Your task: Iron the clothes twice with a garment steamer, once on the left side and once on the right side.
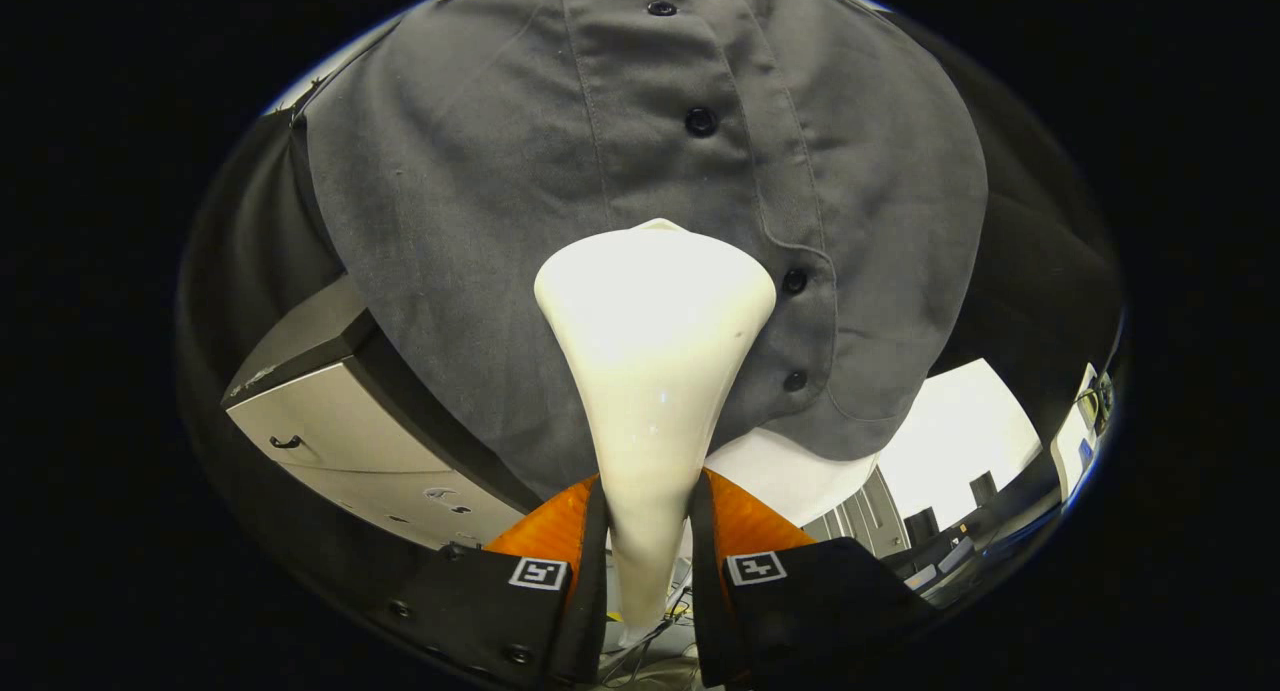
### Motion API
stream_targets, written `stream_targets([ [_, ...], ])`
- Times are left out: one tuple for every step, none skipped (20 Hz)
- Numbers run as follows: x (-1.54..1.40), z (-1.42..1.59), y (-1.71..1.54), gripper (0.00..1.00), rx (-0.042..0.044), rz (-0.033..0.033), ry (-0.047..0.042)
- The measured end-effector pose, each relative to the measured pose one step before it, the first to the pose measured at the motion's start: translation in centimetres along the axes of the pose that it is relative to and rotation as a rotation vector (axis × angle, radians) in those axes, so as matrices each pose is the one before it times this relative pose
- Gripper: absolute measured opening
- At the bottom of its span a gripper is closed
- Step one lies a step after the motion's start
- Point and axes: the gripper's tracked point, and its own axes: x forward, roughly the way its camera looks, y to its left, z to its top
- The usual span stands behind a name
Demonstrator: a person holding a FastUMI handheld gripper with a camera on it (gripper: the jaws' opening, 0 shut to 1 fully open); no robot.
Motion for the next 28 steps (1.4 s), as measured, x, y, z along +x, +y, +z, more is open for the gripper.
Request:
stream_targets([
  [0.160, -0.086, 0.009, 0.44, 0.00112, 0.00007, 0.00053],
  [-0.004, -0.078, -0.029, 0.44, 0.00179, -0.00033, -0.00116],
  [0.134, -0.119, -0.023, 0.44, 0.00099, -0.00020, 0.00080],
  [0.110, -0.205, -0.077, 0.44, 0.00197, -0.00134, 0.00286],
  [0.142, -0.220, -0.063, 0.44, 0.00323, -0.00211, 0.00355],
  [0.278, -0.314, -0.130, 0.44, 0.00278, -0.00260, 0.00481],
  [0.235, -0.465, -0.083, 0.44, 0.00195, -0.00372, 0.00731],
  [0.232, -0.491, -0.117, 0.44, -0.00102, -0.00244, 0.00940],
  [0.178, -0.471, -0.057, 0.44, -0.00005, -0.00227, 0.01018],
  [0.219, -0.598, -0.110, 0.44, 0.00094, -0.00146, 0.00918],
  [0.232, -0.519, -0.072, 0.44, 0.00226, -0.00127, 0.00855],
  [0.212, -0.528, -0.138, 0.44, 0.00362, -0.00190, 0.00797],
  [0.314, -0.487, -0.149, 0.44, 0.00230, -0.00316, 0.01119],
  [0.350, -0.437, -0.109, 0.44, 0.00266, -0.00425, 0.00931],
  [0.262, -0.448, -0.098, 0.44, 0.00168, -0.00466, 0.00747],
  [0.025, -0.439, -0.252, 0.44, 0.00178, -0.00608, 0.00550],
  [-0.109, -0.319, -0.226, 0.44, 0.00293, -0.00597, 0.00467],
  [-0.236, -0.264, -0.132, 0.44, 0.00410, -0.00490, 0.00280],
  [-0.353, -0.134, 0.068, 0.44, 0.00196, 0.00038, -0.00085],
  [-0.536, 0.000, -0.112, 0.44, 0.00321, 0.00138, -0.00224],
  [-0.643, 0.202, -0.045, 0.44, 0.00180, 0.00141, -0.00110],
  [-0.865, 0.493, -0.146, 0.44, 0.00319, 0.00044, -0.00883],
  [-0.898, 0.673, -0.115, 0.44, 0.00305, -0.00059, -0.01395],
  [-1.021, 0.869, -0.304, 0.44, -0.00001, -0.00378, -0.01485],
  [-1.405, 1.321, -0.532, 0.44, -0.00383, -0.00460, -0.02414],
  [-1.359, 1.456, -0.288, 0.44, -0.00106, -0.00216, -0.02919],
  [-1.320, 1.445, -0.285, 0.44, -0.00423, -0.00022, -0.02373],
  [-1.248, 1.707, -0.214, 0.44, -0.00300, -0.00058, -0.02836],
])
